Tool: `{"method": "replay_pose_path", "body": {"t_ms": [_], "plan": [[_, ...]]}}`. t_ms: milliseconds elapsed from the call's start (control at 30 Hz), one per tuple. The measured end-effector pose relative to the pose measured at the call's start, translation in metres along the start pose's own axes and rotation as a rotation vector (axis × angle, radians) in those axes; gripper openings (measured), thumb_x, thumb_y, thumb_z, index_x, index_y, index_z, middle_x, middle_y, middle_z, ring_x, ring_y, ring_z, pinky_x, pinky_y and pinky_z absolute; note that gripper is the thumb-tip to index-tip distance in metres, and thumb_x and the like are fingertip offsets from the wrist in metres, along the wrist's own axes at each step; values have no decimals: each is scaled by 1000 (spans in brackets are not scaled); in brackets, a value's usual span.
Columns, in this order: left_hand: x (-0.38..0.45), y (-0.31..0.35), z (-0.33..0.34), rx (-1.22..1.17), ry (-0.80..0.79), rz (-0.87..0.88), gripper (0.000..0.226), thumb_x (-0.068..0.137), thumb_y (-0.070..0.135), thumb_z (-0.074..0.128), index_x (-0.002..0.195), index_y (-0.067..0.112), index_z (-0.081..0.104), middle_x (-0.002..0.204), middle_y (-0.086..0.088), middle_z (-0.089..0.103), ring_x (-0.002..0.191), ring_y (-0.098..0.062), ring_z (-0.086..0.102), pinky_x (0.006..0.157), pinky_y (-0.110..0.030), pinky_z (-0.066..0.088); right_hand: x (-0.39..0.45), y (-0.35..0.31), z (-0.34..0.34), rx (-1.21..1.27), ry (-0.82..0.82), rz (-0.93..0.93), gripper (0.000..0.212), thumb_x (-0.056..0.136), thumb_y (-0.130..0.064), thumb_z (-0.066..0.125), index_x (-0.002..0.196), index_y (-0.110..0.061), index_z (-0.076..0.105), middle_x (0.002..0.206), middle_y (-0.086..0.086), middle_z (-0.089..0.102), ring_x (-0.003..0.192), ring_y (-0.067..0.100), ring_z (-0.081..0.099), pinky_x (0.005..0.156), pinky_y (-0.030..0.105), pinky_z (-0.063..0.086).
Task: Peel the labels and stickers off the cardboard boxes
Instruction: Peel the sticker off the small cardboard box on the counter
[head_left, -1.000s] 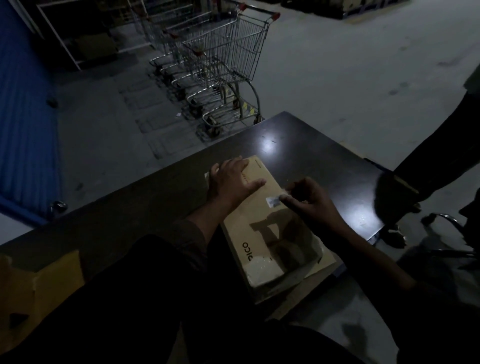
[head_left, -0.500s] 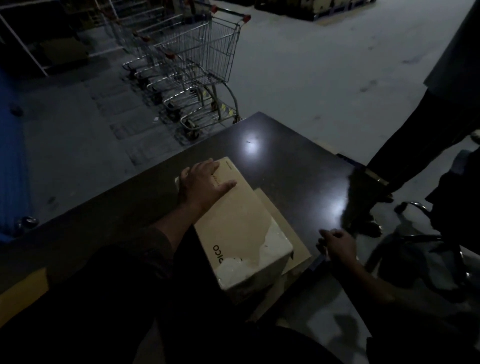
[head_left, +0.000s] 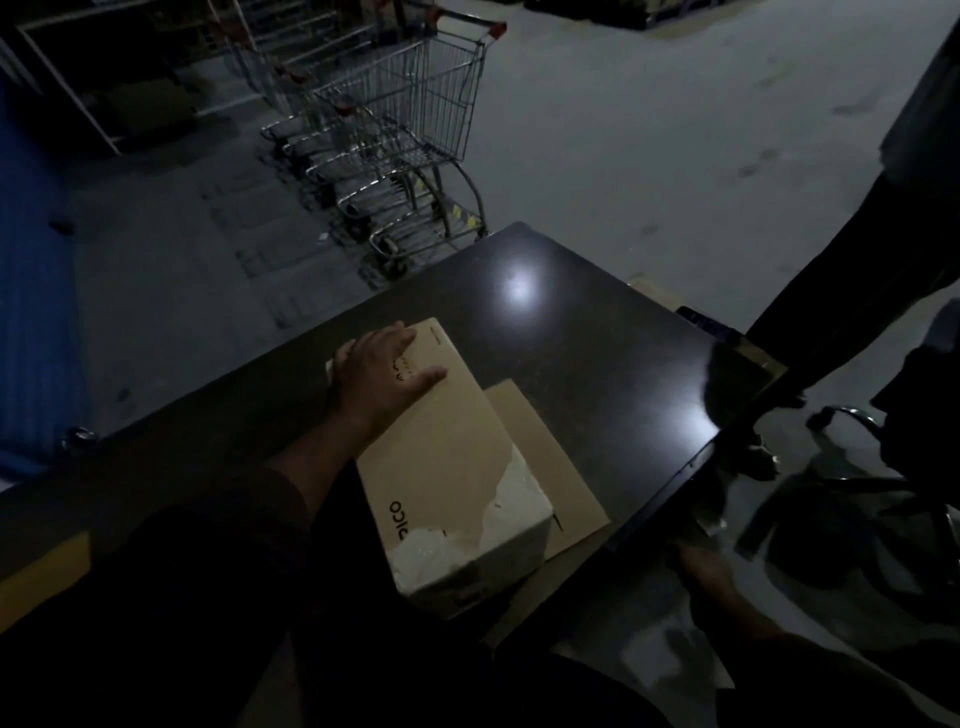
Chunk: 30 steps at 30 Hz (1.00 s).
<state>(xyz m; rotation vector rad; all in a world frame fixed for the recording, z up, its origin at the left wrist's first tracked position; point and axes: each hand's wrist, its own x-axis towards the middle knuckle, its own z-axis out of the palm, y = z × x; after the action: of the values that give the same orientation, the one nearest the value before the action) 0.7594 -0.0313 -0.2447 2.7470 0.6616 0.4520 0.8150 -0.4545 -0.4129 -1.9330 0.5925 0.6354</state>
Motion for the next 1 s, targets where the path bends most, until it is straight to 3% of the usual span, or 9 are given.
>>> {"method": "replay_pose_path", "body": {"t_ms": [200,267,400,500,700,767,833,900,1000], "plan": [[-4,4,-1,-29,57,-39,68,79,65,62,131,22,60,142,0,54,133,-19,46,110,-36,24,5,-15,2,-122,122,-136,32,82,-22,48,51,-14,46,68,17,54,66,24,48,58,34,30],[-5,6,-3,-32,121,-81,63,79,62,64,126,19,64,138,-3,58,130,-22,48,108,-37,27,8,-25,3,-161,144,-184,27,75,-29,40,59,-11,54,71,19,58,68,27,54,61,34,37],[-11,6,-5,-63,232,-228,56,81,49,72,127,21,58,136,-4,56,130,-24,46,107,-43,32,-14,-66,7,-292,330,-440,15,90,-14,57,92,-4,69,96,26,67,92,41,64,79,44,48],[-19,2,-6,-256,244,-445,75,76,46,77,139,23,44,146,-4,41,134,-23,40,107,-46,40,-21,-92,25,-342,165,-660,13,91,-14,63,101,-6,66,100,17,66,91,31,61,75,36,45],[-62,7,-15,-746,162,-883,93,76,42,80,150,29,24,140,-7,50,114,-25,60,87,-47,55,-2,-91,91,-740,-306,-554,64,88,-41,68,134,-3,45,128,20,57,114,34,58,97,47,49],[-78,12,-18,-881,94,-967,86,81,42,76,149,26,26,129,-6,58,101,-22,65,78,-42,56,6,-86,101,-921,-332,-548,68,87,-54,64,132,-5,50,129,18,55,120,34,54,100,41,45],[-90,12,-18,-936,46,-1013,86,82,47,72,151,25,25,128,-9,61,100,-23,66,82,-45,56,11,-85,100,-875,-322,-498,69,73,-70,70,109,-11,63,111,13,63,109,33,63,90,40,51],[-98,13,-19,-943,27,-1040,87,81,52,71,151,25,27,128,-11,61,101,-24,66,84,-46,56,24,-82,101,-676,-371,-415,47,69,-57,81,81,-14,65,88,11,70,83,29,70,73,41,57],[-103,14,-21,-952,25,-1046,84,83,53,69,150,20,30,112,-5,64,94,-20,66,74,-38,55,25,-92,107,-583,-550,-386,40,72,-43,83,95,-15,67,96,12,72,80,22,71,64,34,58]]}}
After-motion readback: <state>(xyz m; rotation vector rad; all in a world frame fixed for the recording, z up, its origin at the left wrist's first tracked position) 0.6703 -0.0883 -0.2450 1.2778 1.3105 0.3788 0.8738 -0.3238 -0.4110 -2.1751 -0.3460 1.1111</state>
